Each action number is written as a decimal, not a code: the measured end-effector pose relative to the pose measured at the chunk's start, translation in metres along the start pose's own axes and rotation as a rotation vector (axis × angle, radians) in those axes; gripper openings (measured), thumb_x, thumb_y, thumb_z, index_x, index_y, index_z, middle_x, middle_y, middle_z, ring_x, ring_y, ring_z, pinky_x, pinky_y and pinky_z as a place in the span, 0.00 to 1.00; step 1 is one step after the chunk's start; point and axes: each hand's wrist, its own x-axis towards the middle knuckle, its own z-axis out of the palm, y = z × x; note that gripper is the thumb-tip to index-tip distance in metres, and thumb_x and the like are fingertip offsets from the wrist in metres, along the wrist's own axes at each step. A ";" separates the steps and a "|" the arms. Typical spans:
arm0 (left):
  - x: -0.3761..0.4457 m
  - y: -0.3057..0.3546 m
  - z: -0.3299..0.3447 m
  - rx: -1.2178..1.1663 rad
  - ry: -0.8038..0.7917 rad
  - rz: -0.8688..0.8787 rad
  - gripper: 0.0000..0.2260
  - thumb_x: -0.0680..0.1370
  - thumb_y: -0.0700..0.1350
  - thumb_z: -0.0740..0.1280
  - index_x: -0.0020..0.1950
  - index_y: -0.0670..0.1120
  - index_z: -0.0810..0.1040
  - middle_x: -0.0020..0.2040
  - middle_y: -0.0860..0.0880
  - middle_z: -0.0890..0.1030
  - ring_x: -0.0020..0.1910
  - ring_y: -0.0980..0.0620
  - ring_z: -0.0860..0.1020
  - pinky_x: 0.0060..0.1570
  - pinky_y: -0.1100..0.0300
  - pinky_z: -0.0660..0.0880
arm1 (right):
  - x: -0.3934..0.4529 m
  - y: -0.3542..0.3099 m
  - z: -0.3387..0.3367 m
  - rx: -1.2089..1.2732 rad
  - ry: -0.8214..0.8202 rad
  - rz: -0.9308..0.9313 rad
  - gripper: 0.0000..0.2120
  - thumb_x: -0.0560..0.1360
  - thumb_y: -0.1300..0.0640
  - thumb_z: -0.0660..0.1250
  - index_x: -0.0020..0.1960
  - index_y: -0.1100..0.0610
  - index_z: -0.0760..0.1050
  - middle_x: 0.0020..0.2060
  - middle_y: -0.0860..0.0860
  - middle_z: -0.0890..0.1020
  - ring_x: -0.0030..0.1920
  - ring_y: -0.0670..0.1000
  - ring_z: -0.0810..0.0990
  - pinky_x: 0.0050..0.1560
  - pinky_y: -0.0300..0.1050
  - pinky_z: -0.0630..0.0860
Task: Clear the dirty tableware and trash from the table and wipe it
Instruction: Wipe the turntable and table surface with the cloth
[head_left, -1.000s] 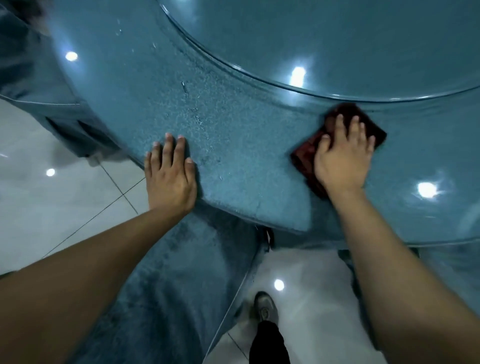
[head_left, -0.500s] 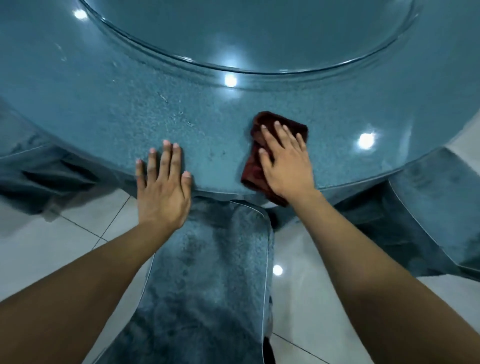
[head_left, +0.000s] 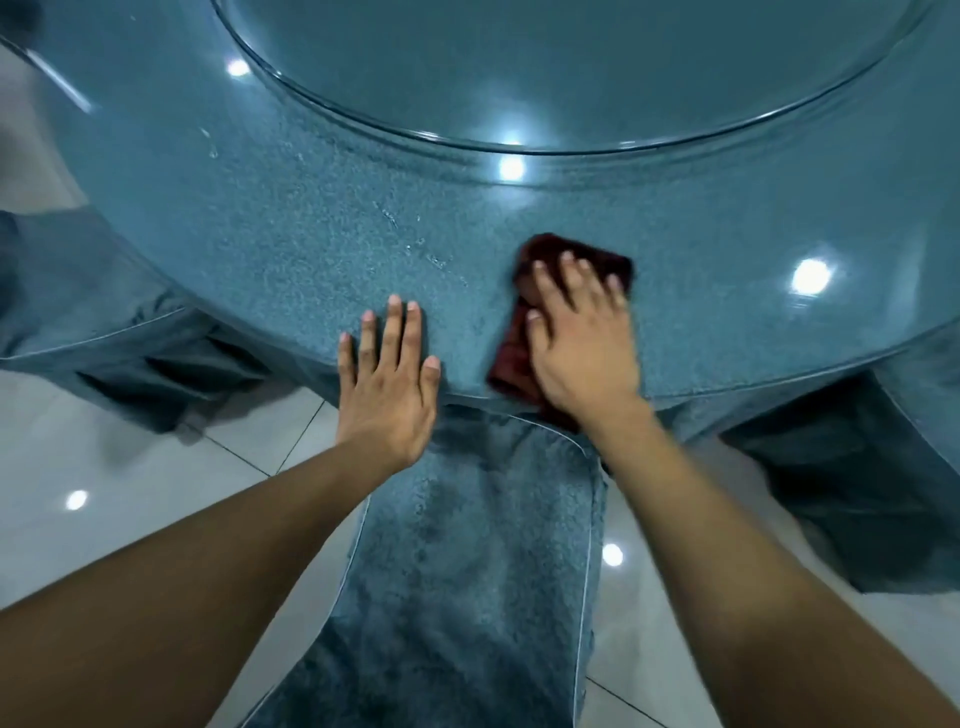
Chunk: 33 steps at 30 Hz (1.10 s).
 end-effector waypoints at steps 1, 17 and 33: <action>0.000 -0.003 -0.002 0.010 -0.011 0.020 0.29 0.82 0.56 0.34 0.83 0.50 0.36 0.82 0.51 0.35 0.81 0.46 0.37 0.78 0.45 0.35 | 0.004 -0.035 0.009 0.017 -0.010 -0.040 0.28 0.79 0.45 0.52 0.78 0.51 0.64 0.78 0.56 0.64 0.78 0.55 0.61 0.79 0.56 0.51; 0.067 -0.176 -0.064 0.042 0.126 0.231 0.24 0.85 0.54 0.50 0.77 0.44 0.63 0.77 0.42 0.65 0.73 0.38 0.66 0.72 0.40 0.64 | 0.025 0.011 -0.007 -0.048 -0.021 0.293 0.31 0.79 0.41 0.48 0.80 0.51 0.60 0.79 0.57 0.61 0.78 0.58 0.59 0.79 0.57 0.49; 0.185 -0.259 -0.071 -0.214 0.210 0.317 0.21 0.84 0.47 0.57 0.78 0.45 0.64 0.78 0.44 0.64 0.77 0.39 0.62 0.76 0.40 0.59 | 0.173 -0.225 0.076 -0.036 -0.014 0.238 0.26 0.82 0.44 0.53 0.80 0.47 0.61 0.80 0.53 0.60 0.80 0.53 0.57 0.79 0.53 0.47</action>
